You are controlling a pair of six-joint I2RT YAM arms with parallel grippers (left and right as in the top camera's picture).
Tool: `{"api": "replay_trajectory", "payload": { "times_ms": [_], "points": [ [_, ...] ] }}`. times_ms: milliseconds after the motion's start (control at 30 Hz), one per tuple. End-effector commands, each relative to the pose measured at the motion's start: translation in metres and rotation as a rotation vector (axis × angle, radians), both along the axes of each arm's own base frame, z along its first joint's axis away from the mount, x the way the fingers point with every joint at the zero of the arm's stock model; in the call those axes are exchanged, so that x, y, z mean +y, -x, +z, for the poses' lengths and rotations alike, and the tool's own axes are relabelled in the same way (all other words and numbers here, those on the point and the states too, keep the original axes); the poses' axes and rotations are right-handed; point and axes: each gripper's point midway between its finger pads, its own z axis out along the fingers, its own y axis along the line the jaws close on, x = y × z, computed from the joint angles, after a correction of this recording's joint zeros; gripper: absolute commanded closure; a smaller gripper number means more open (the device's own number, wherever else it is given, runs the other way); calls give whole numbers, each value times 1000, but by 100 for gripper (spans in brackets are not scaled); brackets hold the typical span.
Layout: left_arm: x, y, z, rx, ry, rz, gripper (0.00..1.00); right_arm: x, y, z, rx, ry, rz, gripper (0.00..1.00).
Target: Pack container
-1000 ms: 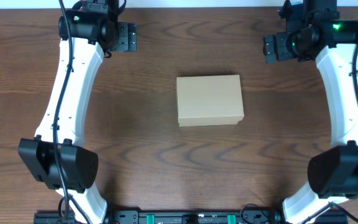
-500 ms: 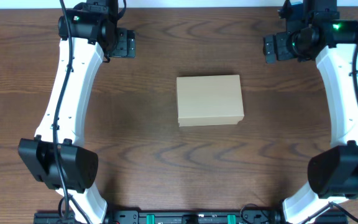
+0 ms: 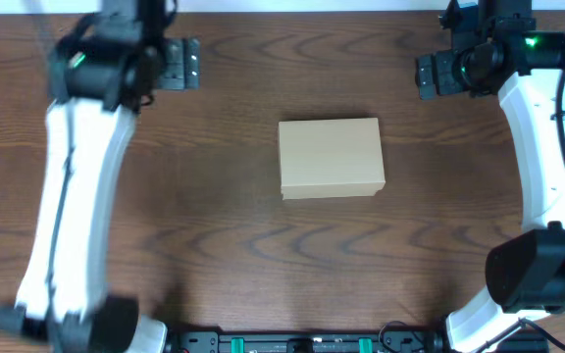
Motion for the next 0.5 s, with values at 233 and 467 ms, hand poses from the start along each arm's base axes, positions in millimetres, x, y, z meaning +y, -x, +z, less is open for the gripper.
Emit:
{"api": "replay_trajectory", "payload": {
  "times_ms": [233, 467],
  "points": [
    [17, 161, 180, -584, 146, -55, 5, 0, -2, 9, -24, 7, 0, 1],
    [33, 262, 220, -814, 185, -67, 5, 0, -2, 9, -24, 7, 0, 1]
  ]
}}
